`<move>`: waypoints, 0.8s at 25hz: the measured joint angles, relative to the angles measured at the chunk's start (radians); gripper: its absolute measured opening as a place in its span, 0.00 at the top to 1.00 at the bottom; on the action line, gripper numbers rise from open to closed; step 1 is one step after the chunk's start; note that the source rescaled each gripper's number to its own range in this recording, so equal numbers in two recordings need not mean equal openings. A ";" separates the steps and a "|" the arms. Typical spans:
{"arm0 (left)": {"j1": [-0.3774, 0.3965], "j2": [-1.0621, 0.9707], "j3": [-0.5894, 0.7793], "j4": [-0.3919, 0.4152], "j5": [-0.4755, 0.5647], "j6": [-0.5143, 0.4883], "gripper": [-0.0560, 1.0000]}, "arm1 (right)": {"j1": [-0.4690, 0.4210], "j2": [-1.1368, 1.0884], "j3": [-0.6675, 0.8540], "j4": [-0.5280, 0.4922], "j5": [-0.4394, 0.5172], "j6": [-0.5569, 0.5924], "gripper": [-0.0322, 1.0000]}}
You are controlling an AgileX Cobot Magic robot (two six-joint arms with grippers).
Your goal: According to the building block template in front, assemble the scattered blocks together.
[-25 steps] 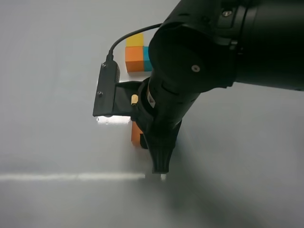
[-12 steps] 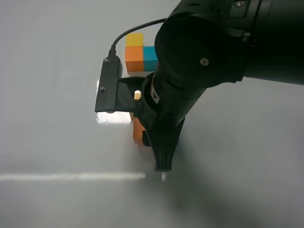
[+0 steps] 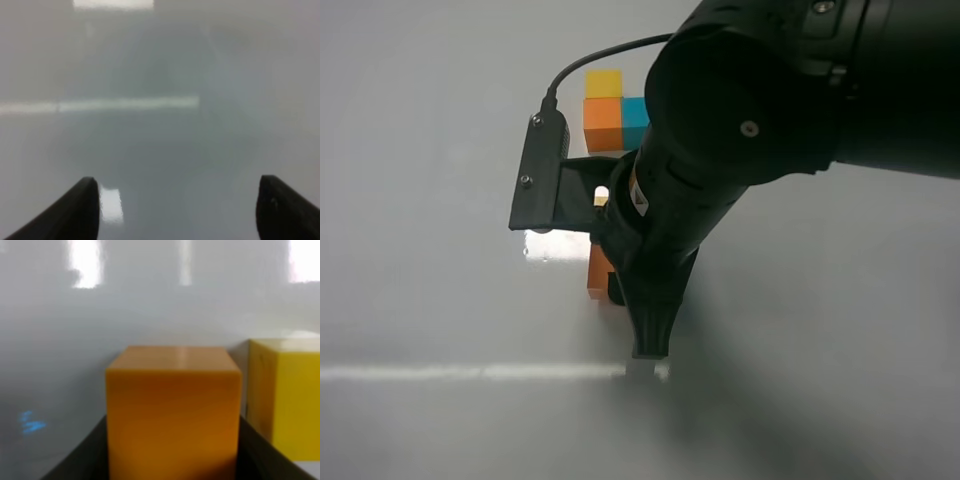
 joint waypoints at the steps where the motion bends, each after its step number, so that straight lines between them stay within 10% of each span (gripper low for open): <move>1: 0.000 0.000 0.000 0.000 0.000 -0.001 0.07 | 0.000 0.005 0.000 0.000 0.000 0.001 0.69; 20: 0.000 0.000 0.000 0.000 0.000 -0.001 0.07 | 0.000 0.023 0.000 0.027 -0.026 0.024 0.69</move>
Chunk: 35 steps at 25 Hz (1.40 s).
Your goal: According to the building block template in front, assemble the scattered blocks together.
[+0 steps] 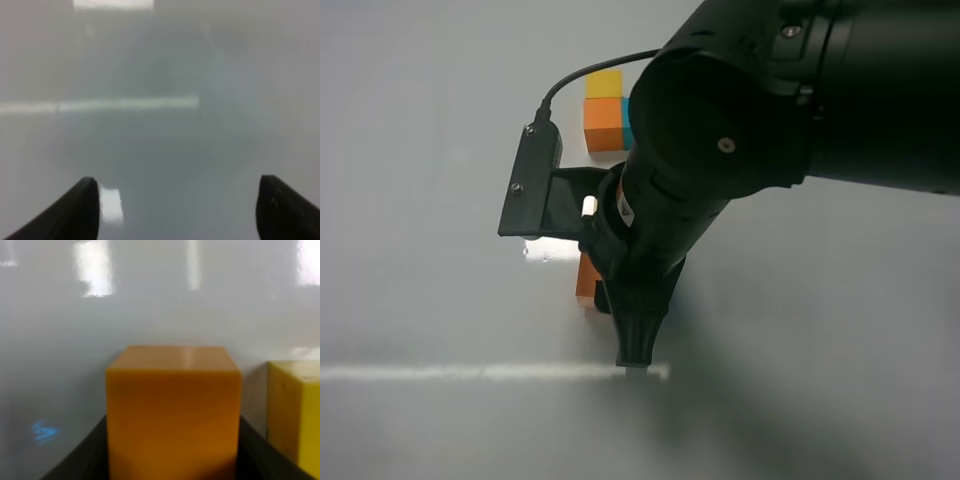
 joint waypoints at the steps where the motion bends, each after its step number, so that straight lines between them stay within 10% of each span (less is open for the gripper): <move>1: 0.000 0.000 0.000 0.000 0.000 0.000 0.07 | 0.000 0.000 0.000 0.000 0.000 0.000 0.69; 35: 0.000 0.000 0.000 0.000 0.000 -0.002 0.07 | 0.000 0.027 0.000 -0.001 -0.005 0.003 0.69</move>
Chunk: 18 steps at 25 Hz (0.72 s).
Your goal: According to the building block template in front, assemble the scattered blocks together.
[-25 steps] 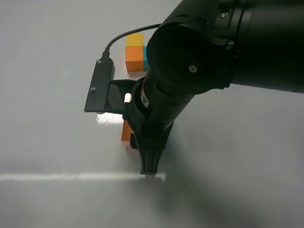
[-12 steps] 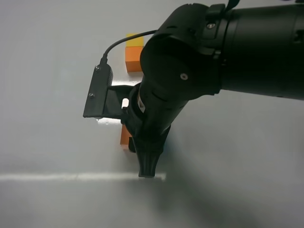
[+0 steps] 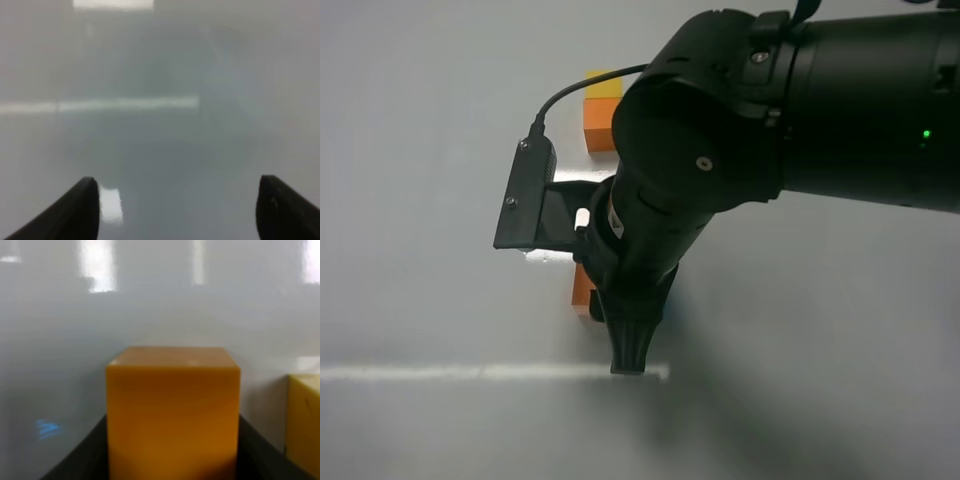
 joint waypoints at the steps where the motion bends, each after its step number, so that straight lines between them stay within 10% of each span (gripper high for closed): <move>1: 0.000 0.000 0.000 0.000 0.000 -0.003 0.07 | 0.000 0.000 0.000 0.000 0.003 0.000 0.69; 18: 0.000 0.000 0.000 0.000 0.000 -0.002 0.07 | 0.001 0.002 0.000 -0.004 0.047 0.001 0.32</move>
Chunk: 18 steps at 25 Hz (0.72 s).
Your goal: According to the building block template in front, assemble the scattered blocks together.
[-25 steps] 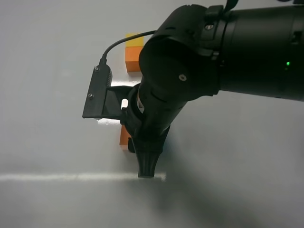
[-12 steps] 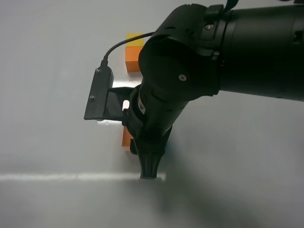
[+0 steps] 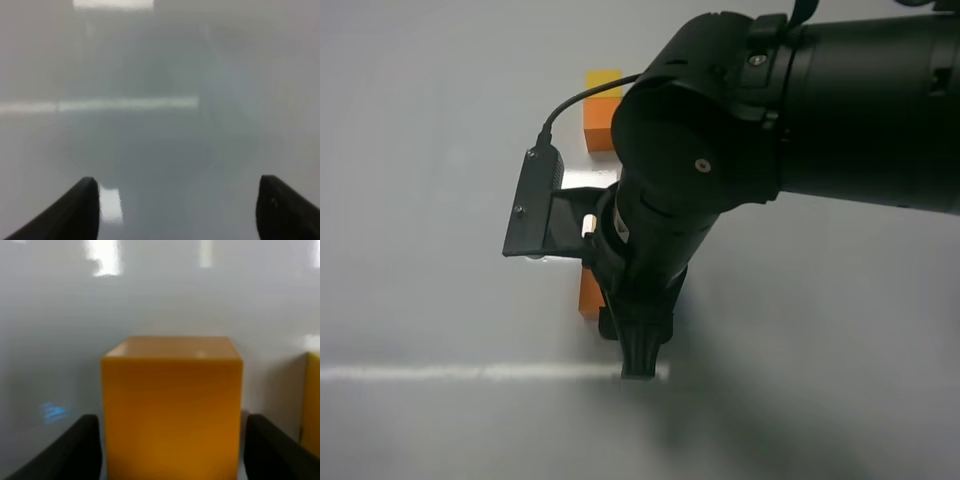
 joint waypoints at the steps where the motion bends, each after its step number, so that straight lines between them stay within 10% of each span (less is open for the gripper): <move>1: 0.000 0.000 0.000 0.000 0.000 0.000 0.07 | 0.000 0.000 0.000 0.001 0.001 0.001 0.31; 18: 0.000 0.000 0.000 0.000 0.000 0.000 0.07 | 0.000 -0.023 -0.084 0.069 0.142 0.011 0.29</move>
